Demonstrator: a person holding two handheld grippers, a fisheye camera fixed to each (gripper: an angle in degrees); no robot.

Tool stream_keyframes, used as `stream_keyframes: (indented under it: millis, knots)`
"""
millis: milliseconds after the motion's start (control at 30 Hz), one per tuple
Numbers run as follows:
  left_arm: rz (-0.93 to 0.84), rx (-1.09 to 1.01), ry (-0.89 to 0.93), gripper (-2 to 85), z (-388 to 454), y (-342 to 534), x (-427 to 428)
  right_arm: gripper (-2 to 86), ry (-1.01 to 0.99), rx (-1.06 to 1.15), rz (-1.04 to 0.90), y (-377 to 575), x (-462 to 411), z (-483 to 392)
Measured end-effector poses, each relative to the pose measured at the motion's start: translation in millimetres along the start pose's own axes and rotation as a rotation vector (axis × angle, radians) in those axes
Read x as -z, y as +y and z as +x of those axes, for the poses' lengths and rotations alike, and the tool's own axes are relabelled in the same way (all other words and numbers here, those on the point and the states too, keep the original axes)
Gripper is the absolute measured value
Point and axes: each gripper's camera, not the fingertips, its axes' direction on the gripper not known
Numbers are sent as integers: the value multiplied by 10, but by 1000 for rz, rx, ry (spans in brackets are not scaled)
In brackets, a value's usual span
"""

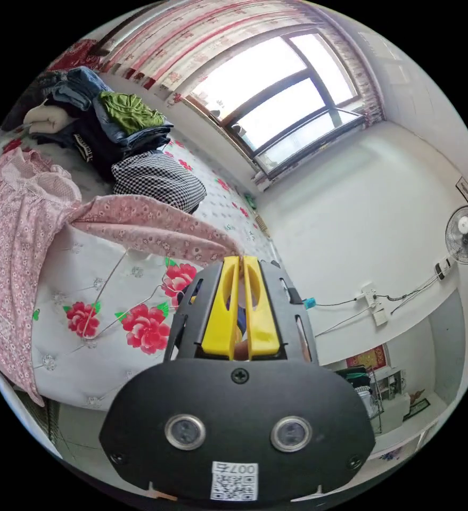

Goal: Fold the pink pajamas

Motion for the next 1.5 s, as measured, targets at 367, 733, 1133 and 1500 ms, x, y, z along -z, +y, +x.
stream_keyframes:
  millis: [367,733,1133,1500]
  knots:
    - [26,-99,21,18,-117,-479,-173,58,-401,-328,-574,825,-905,-69]
    - [87,-591,137,53,1375,-1898,-464,99,-891,-305,-404,310,-1222,161]
    - [27,-882,136,52,2878,-2612,-1388,14,-1000,-443,-296,-410,-1828,-97]
    - [201,-754,208,28,2362,-2720,-1550,14,-473,-599,26,-380,-1629,1722]
